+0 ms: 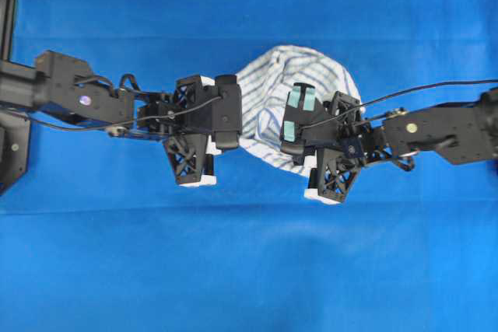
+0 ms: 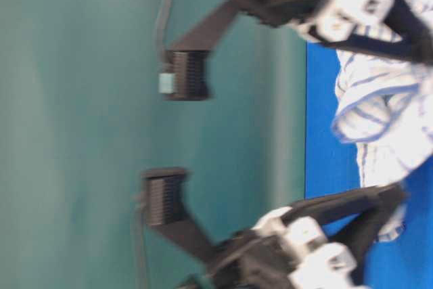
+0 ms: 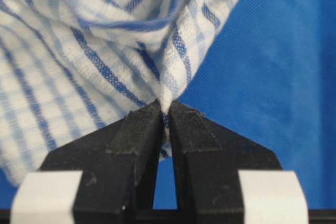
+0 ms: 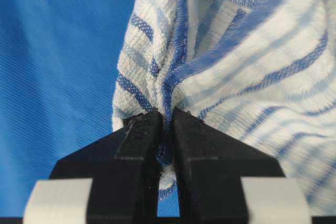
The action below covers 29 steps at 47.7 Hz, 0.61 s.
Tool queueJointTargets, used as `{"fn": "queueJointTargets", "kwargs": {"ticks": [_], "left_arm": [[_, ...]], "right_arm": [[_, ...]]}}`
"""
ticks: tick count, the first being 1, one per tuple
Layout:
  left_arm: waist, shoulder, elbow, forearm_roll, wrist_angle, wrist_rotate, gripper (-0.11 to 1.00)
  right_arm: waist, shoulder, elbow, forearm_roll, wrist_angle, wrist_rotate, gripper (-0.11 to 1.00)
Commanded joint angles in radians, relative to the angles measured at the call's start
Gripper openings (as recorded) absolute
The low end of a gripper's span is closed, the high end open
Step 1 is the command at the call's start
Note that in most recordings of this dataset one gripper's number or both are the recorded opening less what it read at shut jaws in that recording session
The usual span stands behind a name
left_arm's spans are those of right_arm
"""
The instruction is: Lift the towel with both arms.
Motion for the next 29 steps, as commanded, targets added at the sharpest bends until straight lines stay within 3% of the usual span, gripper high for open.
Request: {"fn": "queueJointTargets", "kwargs": {"ticks": [1, 11, 29], "left_arm": [[-0.003, -0.089, -0.028, -0.002, 0.043, 0.003, 0.03], [-0.003, -0.206, -0.058, -0.002, 0.149, 0.005, 0.03], [-0.003, -0.402, -0.209, -0.002, 0.422, 0.006, 0.03]], "right_arm": [[-0.003, -0.086, -0.031, -0.002, 0.032, 0.000, 0.08], [-0.009, -0.224, -0.083, -0.014, 0.152, -0.012, 0.08], [-0.009, -0.364, -0.233, -0.103, 0.362, -0.025, 0.08]]}}
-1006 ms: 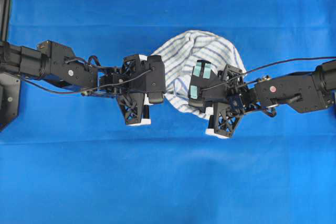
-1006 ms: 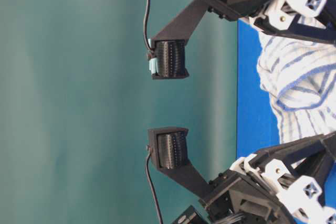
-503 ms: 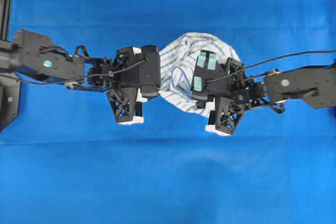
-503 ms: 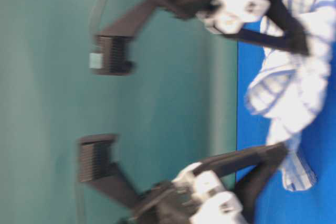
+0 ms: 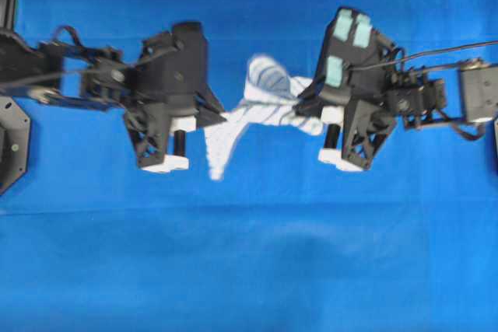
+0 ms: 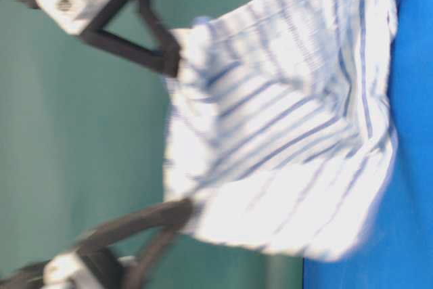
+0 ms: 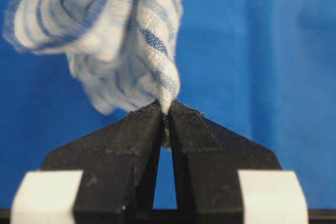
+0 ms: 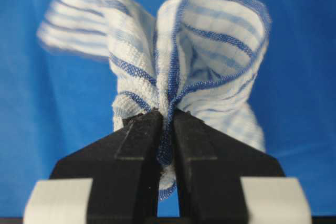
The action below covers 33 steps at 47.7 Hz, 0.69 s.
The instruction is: Lift the towel with both arms.
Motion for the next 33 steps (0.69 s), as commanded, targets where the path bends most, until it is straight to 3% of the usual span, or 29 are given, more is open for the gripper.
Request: {"fn": "queueJointTargets", "kwargs": {"ticks": [1, 16, 33], "left_arm": [[0.000, -0.061, -0.061, 0.000, 0.048, 0.003, 0.03], [0.041, -0.164, -0.176, 0.005, 0.178, 0.008, 0.03], [0.061, -0.235, -0.265, 0.006, 0.206, 0.012, 0.03]], "right_arm": [[0.000, -0.044, -0.066, -0.023, 0.046, -0.006, 0.08], [0.000, -0.094, -0.247, -0.046, 0.175, -0.129, 0.08], [0.000, -0.097, -0.411, -0.046, 0.218, -0.215, 0.08]]}}
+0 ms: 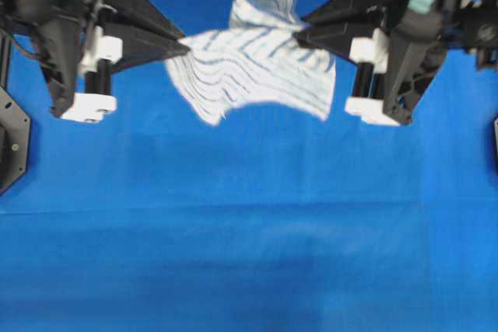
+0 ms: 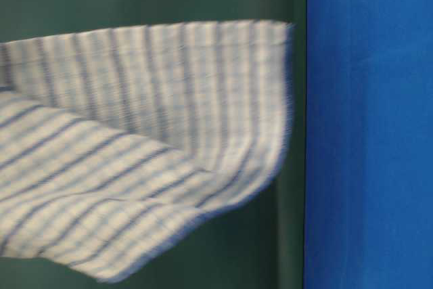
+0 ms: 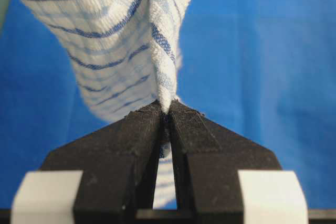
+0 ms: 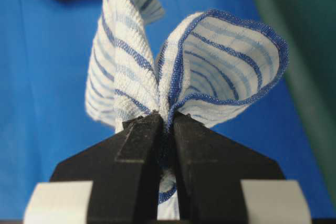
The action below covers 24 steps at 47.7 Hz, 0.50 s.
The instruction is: Lift the towel with both arms.
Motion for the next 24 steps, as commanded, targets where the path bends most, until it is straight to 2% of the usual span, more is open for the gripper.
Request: {"fn": "queueJointTargets", "kwargs": {"ticks": [1, 24], "left_arm": [[0.002, -0.025, -0.041, 0.003, 0.011, 0.000, 0.03], [0.003, -0.040, -0.048, 0.003, 0.009, 0.003, 0.03]], "right_arm": [[0.000, -0.021, -0.057, -0.008, 0.006, -0.017, 0.08], [-0.009, -0.021, -0.072, -0.008, -0.006, -0.034, 0.08]]}}
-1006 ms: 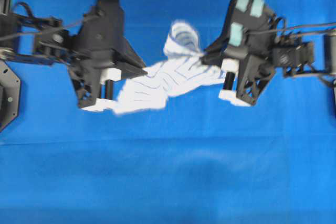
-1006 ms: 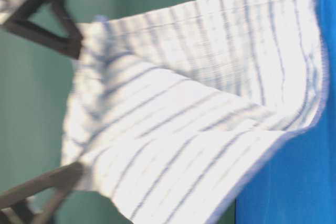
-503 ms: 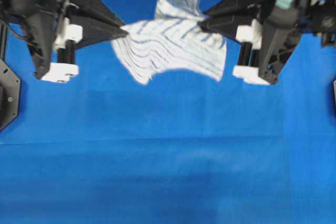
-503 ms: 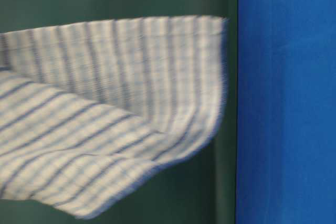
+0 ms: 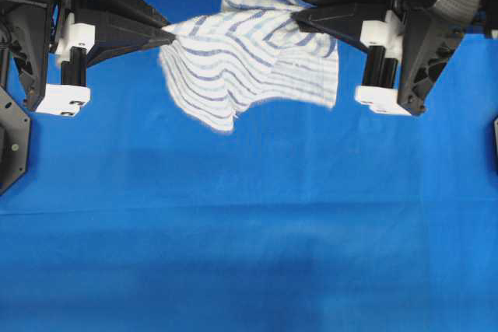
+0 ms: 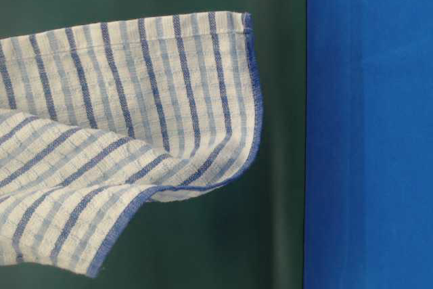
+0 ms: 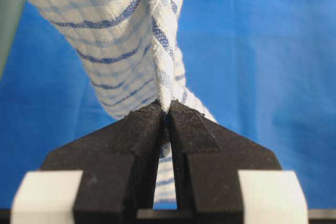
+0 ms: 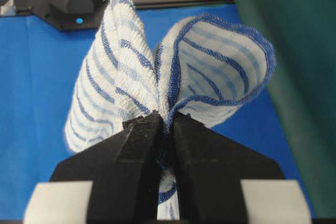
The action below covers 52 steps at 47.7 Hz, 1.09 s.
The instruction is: Lift the towel with both arms.
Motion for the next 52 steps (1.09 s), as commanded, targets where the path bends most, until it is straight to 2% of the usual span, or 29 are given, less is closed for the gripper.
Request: {"fn": "queueJointTargets", "kwargs": {"ticks": [1, 10, 13, 16, 20, 24, 27, 31, 36, 41, 52], "left_arm": [[0.003, -0.012, -0.032, 0.005, -0.011, 0.002, 0.03], [0.003, -0.017, -0.032, 0.003, -0.025, 0.002, 0.04], [0.002, -0.015, -0.032, 0.003, -0.026, 0.003, 0.09], [0.002, -0.017, -0.029, 0.003, -0.031, 0.009, 0.24], [0.003, -0.017, -0.028, 0.003, -0.037, 0.018, 0.49], [0.003, -0.017, -0.026, 0.003, -0.038, 0.026, 0.74], [0.003, -0.017, -0.023, 0.003, -0.043, 0.028, 0.88], [0.002, -0.015, -0.015, 0.003, -0.054, 0.028, 0.88], [0.000, -0.012, -0.005, 0.003, -0.074, 0.028, 0.87], [-0.012, 0.006, 0.025, 0.003, -0.117, 0.026, 0.87], [-0.037, 0.081, 0.118, 0.003, -0.256, 0.028, 0.87]], "right_arm": [[-0.009, -0.018, -0.026, -0.006, -0.015, -0.005, 0.08], [-0.020, -0.018, -0.026, -0.006, -0.031, -0.012, 0.08], [-0.021, -0.018, -0.026, -0.006, -0.032, -0.014, 0.08], [-0.021, -0.015, -0.025, -0.006, -0.032, -0.014, 0.09], [-0.021, -0.015, -0.025, -0.006, -0.032, -0.012, 0.11], [-0.021, -0.011, -0.021, -0.009, -0.021, -0.012, 0.35], [-0.021, -0.011, -0.015, -0.018, -0.014, -0.012, 0.53], [-0.021, -0.011, -0.009, -0.031, 0.000, -0.005, 0.68], [-0.021, -0.011, -0.006, -0.031, 0.003, 0.000, 0.64], [-0.021, -0.011, 0.014, -0.029, 0.005, 0.009, 0.65], [-0.018, -0.011, 0.137, -0.020, -0.006, 0.054, 0.65]]}}
